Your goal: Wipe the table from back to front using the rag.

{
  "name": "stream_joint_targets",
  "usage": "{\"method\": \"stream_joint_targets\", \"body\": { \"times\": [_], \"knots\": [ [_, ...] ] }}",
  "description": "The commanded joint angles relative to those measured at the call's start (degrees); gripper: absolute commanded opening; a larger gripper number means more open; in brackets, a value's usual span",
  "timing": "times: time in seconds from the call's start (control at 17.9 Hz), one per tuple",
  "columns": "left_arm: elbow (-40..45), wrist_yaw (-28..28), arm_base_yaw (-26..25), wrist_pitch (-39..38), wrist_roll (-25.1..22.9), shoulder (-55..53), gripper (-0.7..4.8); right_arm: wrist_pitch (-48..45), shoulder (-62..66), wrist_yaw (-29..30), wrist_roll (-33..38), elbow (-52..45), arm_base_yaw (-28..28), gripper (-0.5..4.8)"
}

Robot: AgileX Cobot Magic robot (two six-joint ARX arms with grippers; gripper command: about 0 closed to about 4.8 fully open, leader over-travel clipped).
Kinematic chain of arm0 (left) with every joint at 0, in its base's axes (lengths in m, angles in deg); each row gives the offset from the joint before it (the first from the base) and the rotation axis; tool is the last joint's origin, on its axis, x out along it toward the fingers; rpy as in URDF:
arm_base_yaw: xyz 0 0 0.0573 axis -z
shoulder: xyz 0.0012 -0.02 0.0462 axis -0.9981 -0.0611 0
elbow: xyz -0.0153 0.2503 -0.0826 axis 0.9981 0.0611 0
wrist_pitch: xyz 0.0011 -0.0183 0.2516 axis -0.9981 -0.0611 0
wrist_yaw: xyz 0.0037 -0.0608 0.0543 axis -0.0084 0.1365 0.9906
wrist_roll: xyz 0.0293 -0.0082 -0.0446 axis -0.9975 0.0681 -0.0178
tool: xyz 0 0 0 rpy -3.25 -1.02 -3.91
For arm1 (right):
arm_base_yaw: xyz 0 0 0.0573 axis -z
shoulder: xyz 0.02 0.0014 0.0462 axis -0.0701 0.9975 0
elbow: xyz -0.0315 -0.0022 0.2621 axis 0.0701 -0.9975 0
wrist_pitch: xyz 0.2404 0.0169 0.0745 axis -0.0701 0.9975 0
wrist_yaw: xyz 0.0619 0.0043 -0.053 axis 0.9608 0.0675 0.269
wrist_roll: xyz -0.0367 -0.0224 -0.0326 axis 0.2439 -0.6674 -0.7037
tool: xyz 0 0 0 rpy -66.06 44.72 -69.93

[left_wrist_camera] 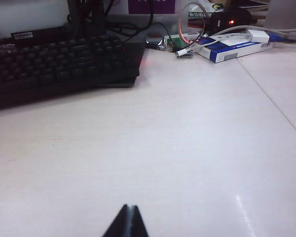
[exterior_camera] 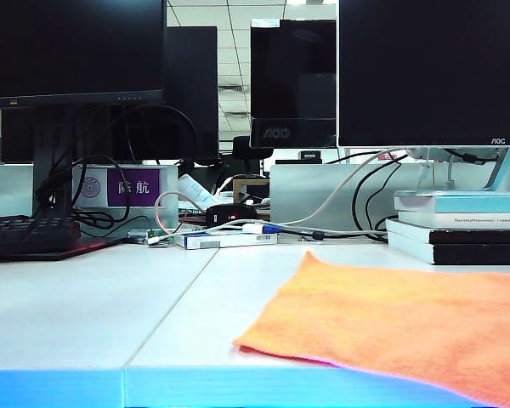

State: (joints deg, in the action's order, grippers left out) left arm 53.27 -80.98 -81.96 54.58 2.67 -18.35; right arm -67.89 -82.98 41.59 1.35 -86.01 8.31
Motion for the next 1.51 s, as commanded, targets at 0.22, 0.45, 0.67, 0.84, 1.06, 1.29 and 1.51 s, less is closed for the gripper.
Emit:
{"method": "stream_joint_targets", "body": {
  "times": [0.22,0.45,0.67,0.84,1.06,1.29,1.51],
  "knots": [
    [0.1,-0.2,0.1,-1.0,0.0,0.1,-0.03,-1.2,0.0,0.2,0.3,-0.2,-0.1,0.0],
    [-0.3,0.0,0.1,1.0,3.5,0.1,-0.03,-2.7,0.0,0.2,5.2,0.6,-0.1,-0.01],
    [-7.4,3.2,0.1,2.3,6.6,-1.3,-0.03,-2.8,0.0,-1.7,6.3,7.9,0.0,-0.01],
    [-15.8,6.2,0.1,4.3,9.9,-8.2,-0.03,-0.4,1.1,-6.6,7.6,16.2,0.0,-0.02],
    [-31.5,6.2,0.2,5.5,8.9,-24.4,-0.03,1.2,9.2,-6.0,7.6,28.1,-0.1,-0.02],
    [-48.5,-5.2,0.2,0.2,6.7,-38.1,-0.03,2.4,19.0,-5.1,7.4,40.0,-0.1,-0.02],
    [-65.0,-17.0,6.0,-14.9,1.7,-48.6,-0.03,9.2,28.6,-1.9,4.1,50.8,-0.1,-0.02]
  ]
}}
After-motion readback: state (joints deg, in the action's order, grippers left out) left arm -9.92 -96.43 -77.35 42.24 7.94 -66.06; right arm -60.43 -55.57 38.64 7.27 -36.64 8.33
